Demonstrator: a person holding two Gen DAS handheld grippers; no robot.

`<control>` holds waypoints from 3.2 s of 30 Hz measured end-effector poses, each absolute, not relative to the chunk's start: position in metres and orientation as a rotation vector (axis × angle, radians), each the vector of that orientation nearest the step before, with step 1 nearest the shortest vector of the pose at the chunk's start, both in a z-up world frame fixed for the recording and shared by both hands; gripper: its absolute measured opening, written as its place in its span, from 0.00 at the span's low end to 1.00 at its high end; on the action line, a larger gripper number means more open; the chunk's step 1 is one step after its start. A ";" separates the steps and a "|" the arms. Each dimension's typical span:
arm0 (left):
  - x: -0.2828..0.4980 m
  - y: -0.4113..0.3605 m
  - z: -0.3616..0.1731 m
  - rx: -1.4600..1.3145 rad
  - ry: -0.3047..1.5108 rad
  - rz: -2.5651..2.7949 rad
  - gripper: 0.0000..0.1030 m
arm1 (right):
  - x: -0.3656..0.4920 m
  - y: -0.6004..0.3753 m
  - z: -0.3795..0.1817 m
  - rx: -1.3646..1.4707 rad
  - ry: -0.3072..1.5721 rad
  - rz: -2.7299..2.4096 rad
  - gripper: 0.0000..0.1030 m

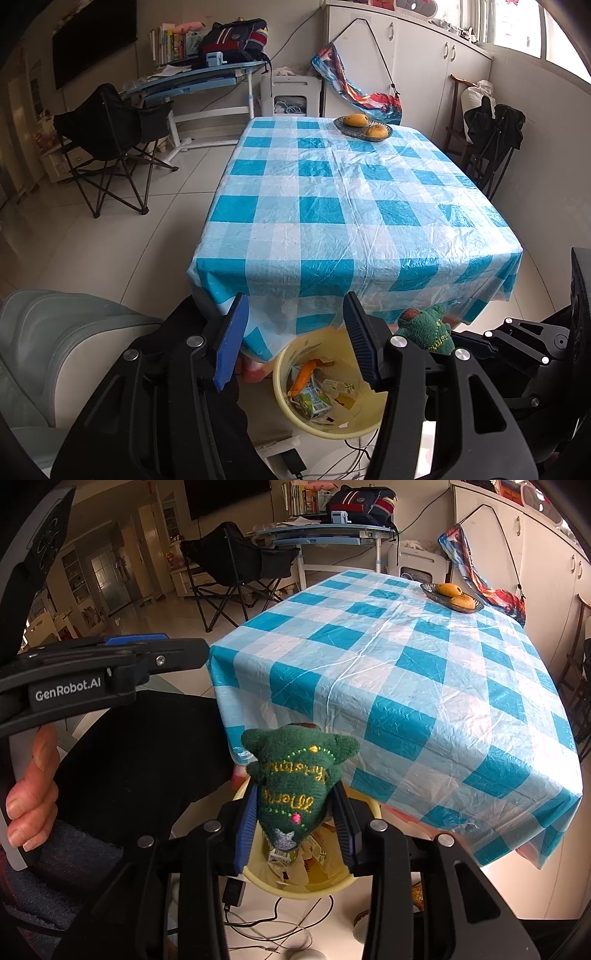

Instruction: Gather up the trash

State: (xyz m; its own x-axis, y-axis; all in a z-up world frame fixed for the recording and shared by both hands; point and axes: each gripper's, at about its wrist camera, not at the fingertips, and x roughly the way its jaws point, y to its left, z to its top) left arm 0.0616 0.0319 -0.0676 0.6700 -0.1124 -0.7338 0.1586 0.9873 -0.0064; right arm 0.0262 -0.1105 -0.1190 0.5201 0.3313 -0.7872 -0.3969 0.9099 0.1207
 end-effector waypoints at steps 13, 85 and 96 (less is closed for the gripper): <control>0.062 0.035 -0.067 0.055 0.819 -0.149 0.50 | 0.031 -0.109 -0.120 -0.082 0.917 0.404 0.51; 0.030 0.054 -0.044 0.109 0.658 -0.035 0.93 | -0.015 -0.132 -0.074 -0.105 0.668 -0.027 0.93; 0.030 0.056 -0.044 0.115 0.644 -0.024 0.93 | -0.014 -0.127 -0.075 -0.125 0.679 -0.022 0.93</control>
